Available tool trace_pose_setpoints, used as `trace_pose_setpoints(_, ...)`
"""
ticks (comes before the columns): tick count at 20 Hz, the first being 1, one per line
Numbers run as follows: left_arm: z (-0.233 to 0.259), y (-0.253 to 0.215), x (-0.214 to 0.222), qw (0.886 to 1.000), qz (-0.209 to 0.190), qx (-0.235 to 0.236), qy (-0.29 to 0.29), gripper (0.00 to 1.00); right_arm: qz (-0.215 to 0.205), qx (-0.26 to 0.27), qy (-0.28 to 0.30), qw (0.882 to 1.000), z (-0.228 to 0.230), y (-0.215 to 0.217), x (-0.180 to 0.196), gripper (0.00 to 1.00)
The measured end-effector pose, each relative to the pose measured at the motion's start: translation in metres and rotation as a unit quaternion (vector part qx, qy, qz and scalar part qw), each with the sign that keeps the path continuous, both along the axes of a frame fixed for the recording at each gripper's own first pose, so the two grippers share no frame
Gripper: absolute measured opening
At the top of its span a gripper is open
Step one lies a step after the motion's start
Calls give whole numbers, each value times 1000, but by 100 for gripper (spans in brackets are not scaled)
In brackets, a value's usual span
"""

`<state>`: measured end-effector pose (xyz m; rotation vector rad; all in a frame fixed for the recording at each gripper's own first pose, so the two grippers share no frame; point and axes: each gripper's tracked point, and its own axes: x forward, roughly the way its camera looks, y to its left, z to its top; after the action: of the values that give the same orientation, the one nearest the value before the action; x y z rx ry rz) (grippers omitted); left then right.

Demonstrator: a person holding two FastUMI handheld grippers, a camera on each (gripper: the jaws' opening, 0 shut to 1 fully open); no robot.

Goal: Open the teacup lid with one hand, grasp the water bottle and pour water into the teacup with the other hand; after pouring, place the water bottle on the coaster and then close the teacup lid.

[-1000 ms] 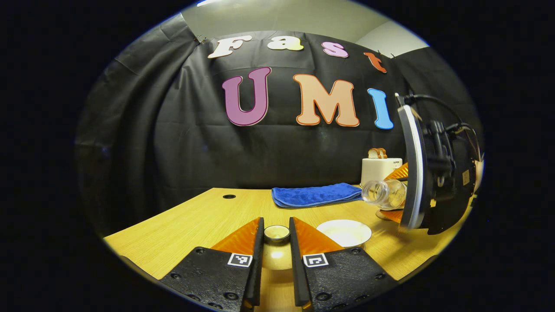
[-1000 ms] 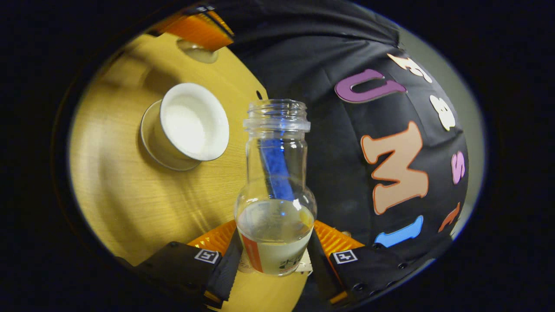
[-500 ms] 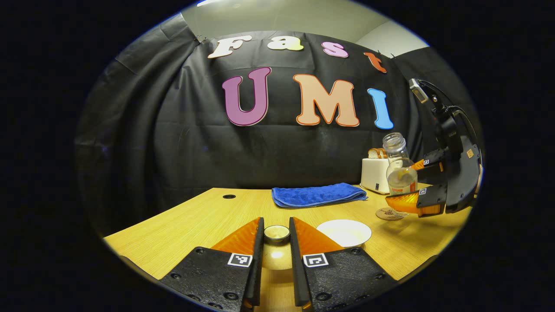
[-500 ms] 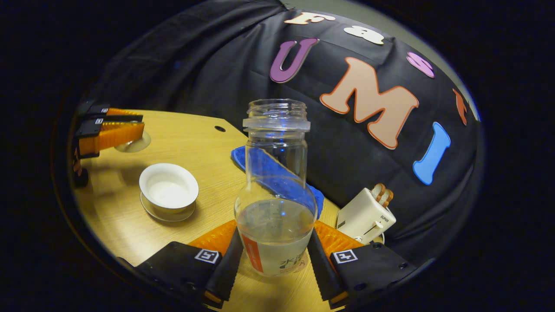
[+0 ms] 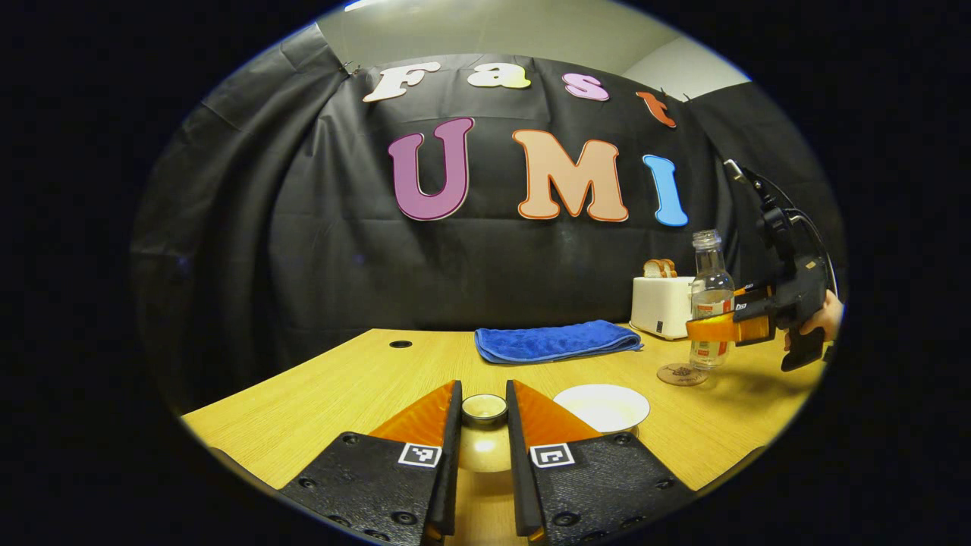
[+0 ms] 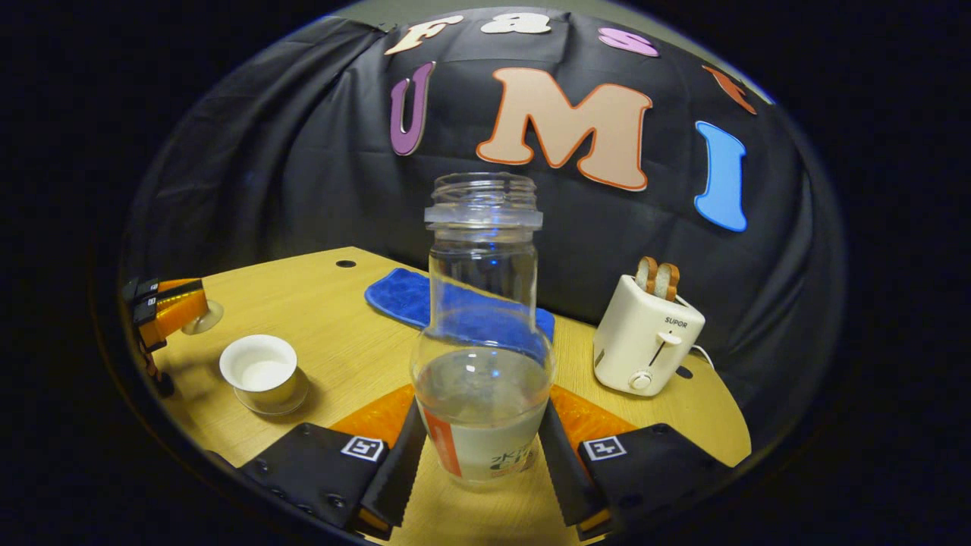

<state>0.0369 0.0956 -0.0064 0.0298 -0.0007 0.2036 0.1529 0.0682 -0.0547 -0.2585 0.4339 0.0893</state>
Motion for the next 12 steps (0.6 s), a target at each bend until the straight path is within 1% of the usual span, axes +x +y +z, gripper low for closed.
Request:
trace_pose_setpoints(2,0,1,-1,1000,0,0,0,28,-15,35,0,999,-3,-8,4,81)
trace_pose_setpoints(6,0,0,0,1000,0,0,0,28,-29,75,5,997,-17,-18,12,81)
trace_pose_setpoints(7,0,0,0,1000,0,0,0,28,-34,86,7,996,-20,-19,14,80)
trace_pose_setpoints(9,0,0,-1,1000,0,0,0,28,-42,93,6,995,-25,-25,22,81)
trace_pose_setpoints(12,0,1,0,1000,0,0,0,28,-45,98,12,994,-34,-26,25,79)
